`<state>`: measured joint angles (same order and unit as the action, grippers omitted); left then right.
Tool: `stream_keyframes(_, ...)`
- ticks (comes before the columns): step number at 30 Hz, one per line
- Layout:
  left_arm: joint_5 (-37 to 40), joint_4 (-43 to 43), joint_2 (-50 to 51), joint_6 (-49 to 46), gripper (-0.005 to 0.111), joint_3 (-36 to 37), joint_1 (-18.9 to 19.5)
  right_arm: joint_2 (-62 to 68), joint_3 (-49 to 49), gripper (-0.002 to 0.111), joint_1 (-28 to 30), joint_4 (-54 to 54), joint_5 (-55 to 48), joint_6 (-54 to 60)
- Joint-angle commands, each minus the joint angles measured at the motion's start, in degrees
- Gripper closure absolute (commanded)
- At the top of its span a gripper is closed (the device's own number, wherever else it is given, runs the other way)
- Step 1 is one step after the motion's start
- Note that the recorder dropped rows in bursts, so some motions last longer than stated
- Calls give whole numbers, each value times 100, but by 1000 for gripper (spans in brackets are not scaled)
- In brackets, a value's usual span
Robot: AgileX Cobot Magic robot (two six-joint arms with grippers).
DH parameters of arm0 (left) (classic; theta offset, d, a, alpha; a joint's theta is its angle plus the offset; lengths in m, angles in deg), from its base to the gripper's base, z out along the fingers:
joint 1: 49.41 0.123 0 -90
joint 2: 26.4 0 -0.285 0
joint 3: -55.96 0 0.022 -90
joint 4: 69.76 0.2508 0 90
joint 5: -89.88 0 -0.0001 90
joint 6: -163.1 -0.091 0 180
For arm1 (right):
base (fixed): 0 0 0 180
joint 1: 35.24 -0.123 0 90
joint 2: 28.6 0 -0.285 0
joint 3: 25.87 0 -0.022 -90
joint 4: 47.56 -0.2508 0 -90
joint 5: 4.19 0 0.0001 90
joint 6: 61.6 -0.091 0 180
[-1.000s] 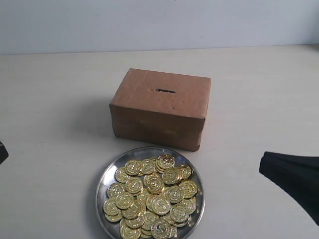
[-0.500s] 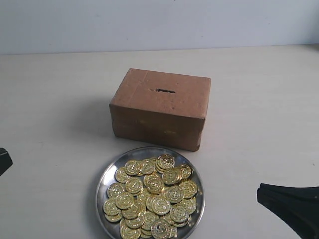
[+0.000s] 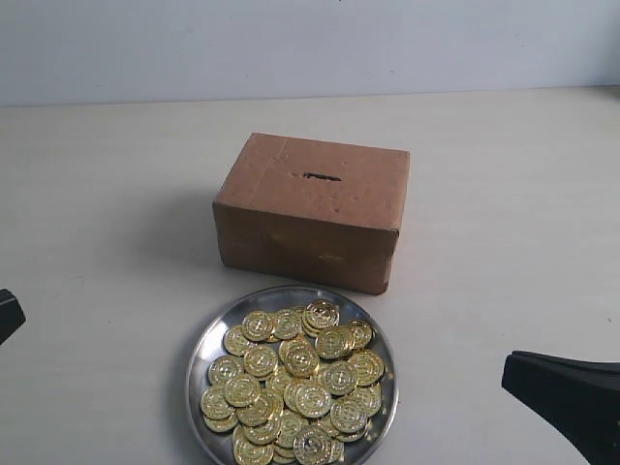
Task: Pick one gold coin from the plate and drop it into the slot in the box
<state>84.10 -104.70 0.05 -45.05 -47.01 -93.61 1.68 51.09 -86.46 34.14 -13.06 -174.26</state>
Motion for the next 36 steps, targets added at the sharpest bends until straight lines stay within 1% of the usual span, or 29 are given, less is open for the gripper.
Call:
stream_keyframes(1, 5, -27, -32, 17, 107, 19, 18, -45, 25, 108, -11, 12, 15, -40)
stream_keyframes(9, 5, -27, -32, 4, 107, 19, 18, -45, 25, 108, -11, 4, 24, -40)
stream_keyframes(12, 5, -27, -174, 6, 107, 19, 87, -337, 25, 108, 52, 4, 53, -40)
stream_keyframes(15, 5, -27, -415, 6, 107, 19, 509, -754, 25, 108, 351, 4, 242, -40)
stream_keyframes(18, 5, -27, -668, 6, 107, 19, 1175, -1192, 25, 108, 880, 4, 350, -40)
stream_keyframes(20, 5, -27, -830, 6, 107, 19, 1695, -1492, 25, 108, 1361, 30, 357, -40)
stream_keyframes(23, 5, -27, -1072, 6, 107, 19, 2375, -1878, 25, 108, 2106, 28, 357, -40)
stream_keyframes(26, 5, -27, -1314, -11, 107, 19, 2917, -2227, 25, 108, 2786, 28, 357, -40)
stream_keyframes(30, 5, -27, -1649, -11, 107, 19, 3336, -2249, 25, 108, 3603, 28, 366, -40)
stream_keyframes(33, 5, -27, -1813, -11, 107, 19, 3500, -2249, 25, 108, 4070, 28, 379, -40)
stream_keyframes(36, 5, -27, -1866, -11, 107, 19, 3630, -2249, 25, 108, 4368, 28, 379, -40)
